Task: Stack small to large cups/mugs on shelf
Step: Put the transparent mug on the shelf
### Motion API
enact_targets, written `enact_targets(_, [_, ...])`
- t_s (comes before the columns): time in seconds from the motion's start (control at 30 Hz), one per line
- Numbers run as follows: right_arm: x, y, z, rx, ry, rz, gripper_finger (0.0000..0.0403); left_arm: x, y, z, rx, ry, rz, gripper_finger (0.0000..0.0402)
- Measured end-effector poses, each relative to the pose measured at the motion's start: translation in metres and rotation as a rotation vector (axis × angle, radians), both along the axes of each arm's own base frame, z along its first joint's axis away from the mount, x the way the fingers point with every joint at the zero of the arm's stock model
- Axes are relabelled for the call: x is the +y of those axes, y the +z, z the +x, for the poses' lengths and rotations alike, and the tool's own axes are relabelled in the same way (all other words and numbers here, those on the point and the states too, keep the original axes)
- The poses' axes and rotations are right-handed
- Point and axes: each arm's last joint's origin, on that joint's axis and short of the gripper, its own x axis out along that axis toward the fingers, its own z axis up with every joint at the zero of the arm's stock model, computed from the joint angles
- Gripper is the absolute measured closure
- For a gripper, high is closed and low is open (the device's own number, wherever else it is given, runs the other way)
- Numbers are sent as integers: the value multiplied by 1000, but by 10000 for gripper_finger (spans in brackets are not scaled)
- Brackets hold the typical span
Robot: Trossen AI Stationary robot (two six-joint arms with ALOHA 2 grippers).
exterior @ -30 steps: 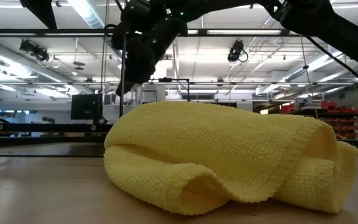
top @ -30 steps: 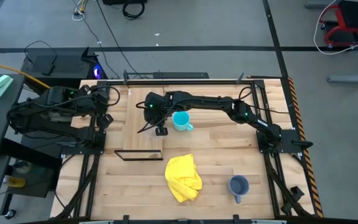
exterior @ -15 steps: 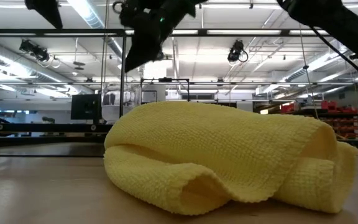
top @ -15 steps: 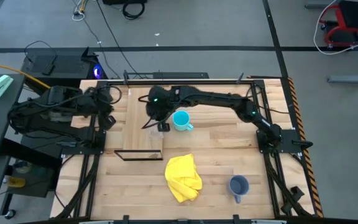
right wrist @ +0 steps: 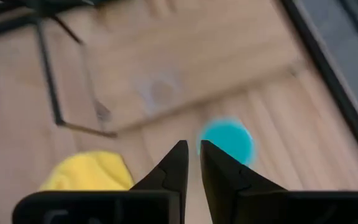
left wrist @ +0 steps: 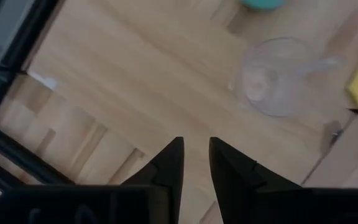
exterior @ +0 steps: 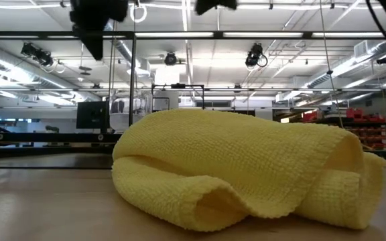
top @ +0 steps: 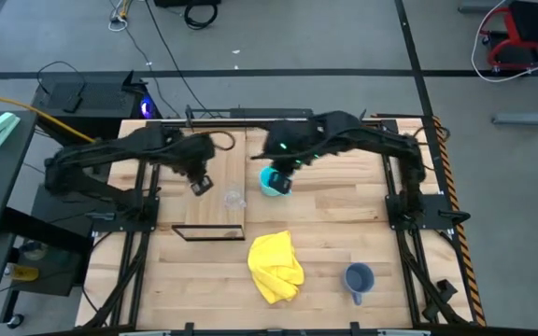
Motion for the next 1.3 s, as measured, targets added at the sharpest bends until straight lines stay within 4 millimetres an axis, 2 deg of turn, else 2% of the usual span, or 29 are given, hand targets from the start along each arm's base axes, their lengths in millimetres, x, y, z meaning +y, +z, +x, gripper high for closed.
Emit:
enact_targets(0.13, [32,10,-27,55,-118,-118,352,20,-12,12,13,12,-64,314])
enact_targets(0.23, [57,13,-35,21,-135,-172,352,29,-13,15,-37,4,-131,311])
enact_targets(0.4, [83,2,-49,50,-117,-164,352,31,-12,17,-103,-10,-222,309])
enact_targets(0.5, [90,-18,-62,114,-161,-171,352,30,-12,18,-106,-7,-229,303])
enact_targets(0.67, [93,-64,-104,196,-305,-172,352,26,-15,23,-101,-29,-248,283])
enact_targets(0.83, [98,-109,-142,77,-399,-101,352,21,-24,37,-84,-72,-252,262])
enact_targets(0.97, [101,-143,-153,-39,-377,-44,352,21,-26,41,-87,-94,-239,250])
enact_targets(1.13, [95,-181,-161,-114,-394,-92,352,23,-29,45,-89,-72,-225,240])
enact_targets(1.3, [92,-208,-163,-161,-419,-126,352,23,-37,54,-67,-64,-195,239])
